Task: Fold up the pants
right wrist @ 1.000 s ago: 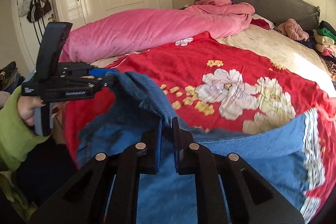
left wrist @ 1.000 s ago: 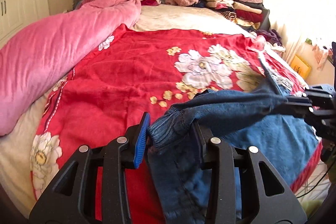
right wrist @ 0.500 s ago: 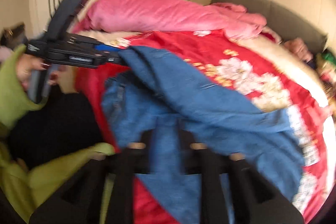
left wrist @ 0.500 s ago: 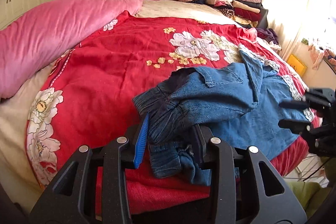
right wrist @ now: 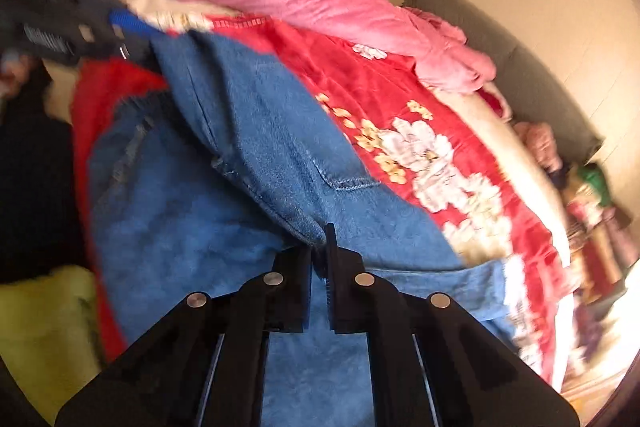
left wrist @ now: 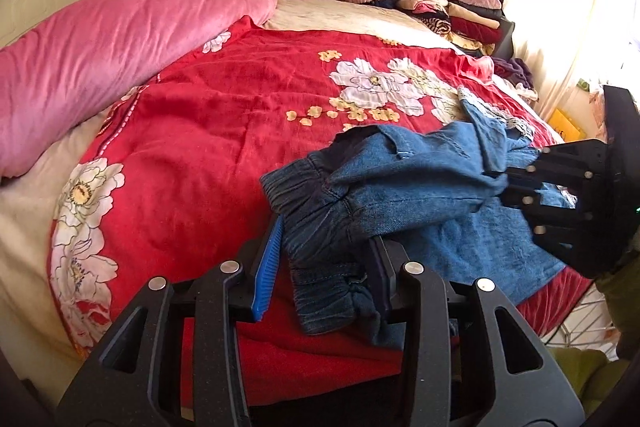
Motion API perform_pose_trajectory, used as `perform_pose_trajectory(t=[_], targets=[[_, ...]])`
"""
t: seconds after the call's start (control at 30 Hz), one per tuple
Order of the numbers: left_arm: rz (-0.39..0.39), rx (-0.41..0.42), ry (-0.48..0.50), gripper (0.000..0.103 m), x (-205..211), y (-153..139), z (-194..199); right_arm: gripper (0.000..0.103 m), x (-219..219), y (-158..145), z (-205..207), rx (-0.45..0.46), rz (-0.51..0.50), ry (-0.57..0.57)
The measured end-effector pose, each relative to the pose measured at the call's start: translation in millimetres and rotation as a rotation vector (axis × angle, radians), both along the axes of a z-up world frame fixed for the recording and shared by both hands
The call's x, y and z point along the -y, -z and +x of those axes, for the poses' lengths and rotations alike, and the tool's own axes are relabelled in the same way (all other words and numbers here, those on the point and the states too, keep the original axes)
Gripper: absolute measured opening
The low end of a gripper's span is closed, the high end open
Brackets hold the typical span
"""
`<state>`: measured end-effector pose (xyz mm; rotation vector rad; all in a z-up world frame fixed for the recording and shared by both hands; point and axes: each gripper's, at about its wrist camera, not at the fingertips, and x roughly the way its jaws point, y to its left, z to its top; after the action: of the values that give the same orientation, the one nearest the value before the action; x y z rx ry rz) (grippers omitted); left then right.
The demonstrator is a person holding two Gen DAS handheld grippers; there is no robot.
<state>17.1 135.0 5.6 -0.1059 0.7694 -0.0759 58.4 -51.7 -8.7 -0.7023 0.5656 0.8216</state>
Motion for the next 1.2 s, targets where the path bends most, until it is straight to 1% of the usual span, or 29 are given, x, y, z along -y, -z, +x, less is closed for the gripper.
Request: perform_pose_trajectory(t=[0.1,0.2,0.33,0.5,0.57,0.63,0.77,0.8,0.9,0.97,1.07,1.13,1.2], targets=[[-0.017,-0.012,-0.004,0.033,-5.2,0.2,-0.5,0.005,13.8,-15.4,-14.6,-0.076,0.070,-0.020],[-0.012,-0.020,0.003,0.033,-2.9,0.4,-4.0,0.005,19.2,-19.7,-34.3,-0.114,0.093,-0.050],[0.006,-0.039,0.002,0.033,0.9,3.7,-11.1,0.005,15.3,-6.2,-57.0,-0.154,0.086,-0.079],[-0.006,-0.077,0.001,0.033,0.5,11.1,-22.6,0.005,11.8,19.5,-64.3,-0.216,0.044,-0.072],[-0.005,-0.094,-0.005,0.033,0.1,13.9,-26.3,0.005,14.6,21.6,-66.2,-0.237,0.046,-0.066],[-0.010,-0.087,-0.016,0.033,-1.4,10.6,-33.0,0.005,18.4,20.6,-68.0,-0.250,0.059,-0.067],[-0.022,-0.026,-0.037,0.033,0.7,-11.7,-43.7,0.005,22.4,26.6,-71.6,-0.274,0.063,-0.082],[-0.019,0.001,-0.016,0.033,8.4,-21.2,-43.7,0.005,21.8,29.9,-71.9,-0.285,0.063,-0.078],[0.015,0.012,0.050,0.033,33.2,-30.0,-30.6,0.006,23.1,31.5,-69.9,-0.311,0.083,-0.074],[0.031,-0.001,0.079,0.033,44.6,-25.9,-19.4,0.008,25.4,29.2,-71.3,-0.315,0.092,-0.080],[0.070,-0.048,0.096,0.033,57.9,-7.5,-8.1,0.012,31.0,23.8,-76.0,-0.304,0.090,-0.103],[0.093,-0.085,0.099,0.033,60.8,8.7,-7.9,0.015,39.1,15.8,-76.5,-0.308,0.116,-0.109],[0.089,-0.107,0.094,0.033,57.5,18.9,-9.2,0.023,46.0,7.6,-74.3,-0.305,0.158,-0.093]])
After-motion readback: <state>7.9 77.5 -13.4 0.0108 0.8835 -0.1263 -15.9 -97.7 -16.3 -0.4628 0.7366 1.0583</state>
